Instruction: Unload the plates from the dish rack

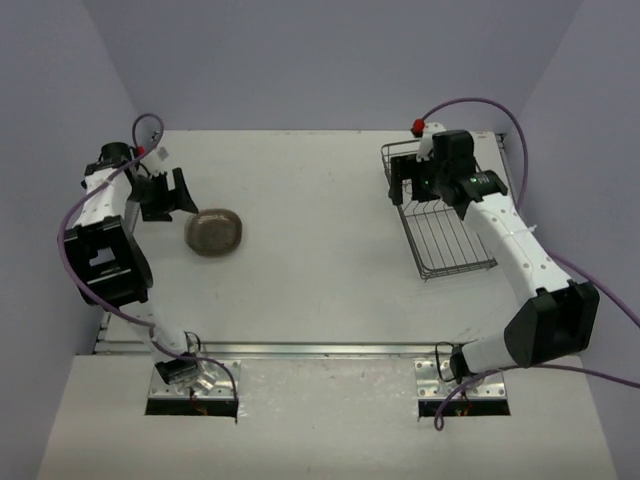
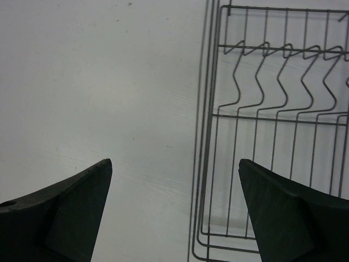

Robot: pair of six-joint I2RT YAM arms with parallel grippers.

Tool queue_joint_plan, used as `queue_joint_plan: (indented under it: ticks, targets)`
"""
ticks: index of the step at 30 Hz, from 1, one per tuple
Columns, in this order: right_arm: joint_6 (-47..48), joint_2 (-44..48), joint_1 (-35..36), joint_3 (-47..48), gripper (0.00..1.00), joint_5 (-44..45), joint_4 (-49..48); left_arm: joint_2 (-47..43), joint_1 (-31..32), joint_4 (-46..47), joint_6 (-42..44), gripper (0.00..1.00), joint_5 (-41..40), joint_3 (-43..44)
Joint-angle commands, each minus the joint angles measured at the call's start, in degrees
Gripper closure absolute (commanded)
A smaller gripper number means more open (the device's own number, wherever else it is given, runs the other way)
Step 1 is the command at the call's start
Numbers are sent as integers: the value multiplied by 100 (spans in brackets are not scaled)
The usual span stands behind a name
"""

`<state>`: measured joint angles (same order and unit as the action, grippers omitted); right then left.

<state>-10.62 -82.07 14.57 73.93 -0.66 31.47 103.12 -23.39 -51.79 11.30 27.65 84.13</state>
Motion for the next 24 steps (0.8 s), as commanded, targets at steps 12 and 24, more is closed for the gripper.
queue_joint_plan:
  ticks: [12, 24]
  targets:
    - [215, 1279, -1157, -1263, 1, 156, 154, -2363, 2097, 1615, 20, 0, -962, -503]
    - [157, 1343, -1166, -1385, 1, 129, 270, -2930, 2260, 2161, -59, 0, -892, -1359]
